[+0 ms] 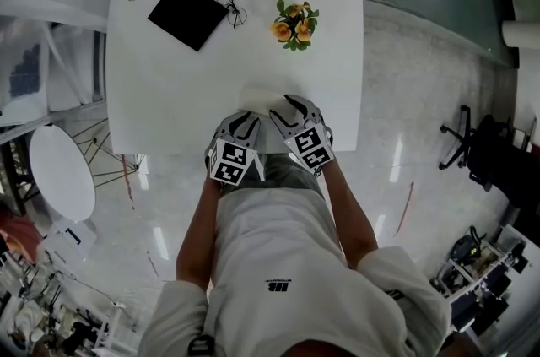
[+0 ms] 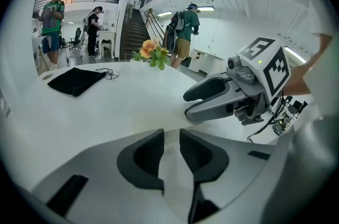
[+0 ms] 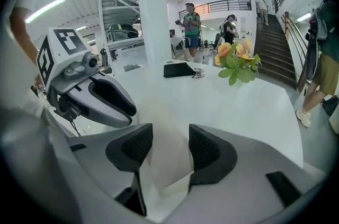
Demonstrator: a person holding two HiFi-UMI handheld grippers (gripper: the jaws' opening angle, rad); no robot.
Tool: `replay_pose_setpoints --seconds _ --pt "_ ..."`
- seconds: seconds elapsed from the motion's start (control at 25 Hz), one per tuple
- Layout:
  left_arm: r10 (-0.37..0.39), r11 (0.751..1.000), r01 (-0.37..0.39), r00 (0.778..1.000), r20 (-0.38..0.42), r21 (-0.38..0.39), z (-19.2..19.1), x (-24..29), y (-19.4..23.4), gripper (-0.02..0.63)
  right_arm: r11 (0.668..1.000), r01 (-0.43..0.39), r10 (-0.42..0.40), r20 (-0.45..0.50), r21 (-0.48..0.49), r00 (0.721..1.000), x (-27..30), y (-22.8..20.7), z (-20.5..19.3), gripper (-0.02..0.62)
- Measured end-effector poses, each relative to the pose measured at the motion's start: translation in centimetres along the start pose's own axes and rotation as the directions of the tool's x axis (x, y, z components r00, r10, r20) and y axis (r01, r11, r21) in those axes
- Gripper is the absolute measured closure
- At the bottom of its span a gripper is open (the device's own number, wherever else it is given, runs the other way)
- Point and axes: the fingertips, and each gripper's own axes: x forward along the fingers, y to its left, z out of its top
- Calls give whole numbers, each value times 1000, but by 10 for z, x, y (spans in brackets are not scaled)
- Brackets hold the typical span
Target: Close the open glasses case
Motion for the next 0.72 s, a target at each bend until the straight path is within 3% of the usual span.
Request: replay_pose_setpoints --seconds 0.36,0.72 --pt "35 996 -45 992 125 79 50 -36 15 500 993 91 -99 119 72 988 -36 -4 41 383" --pt "34 984 -79 962 271 157 116 -77 33 500 979 190 -201 235 70 951 -83 -2 100 388"
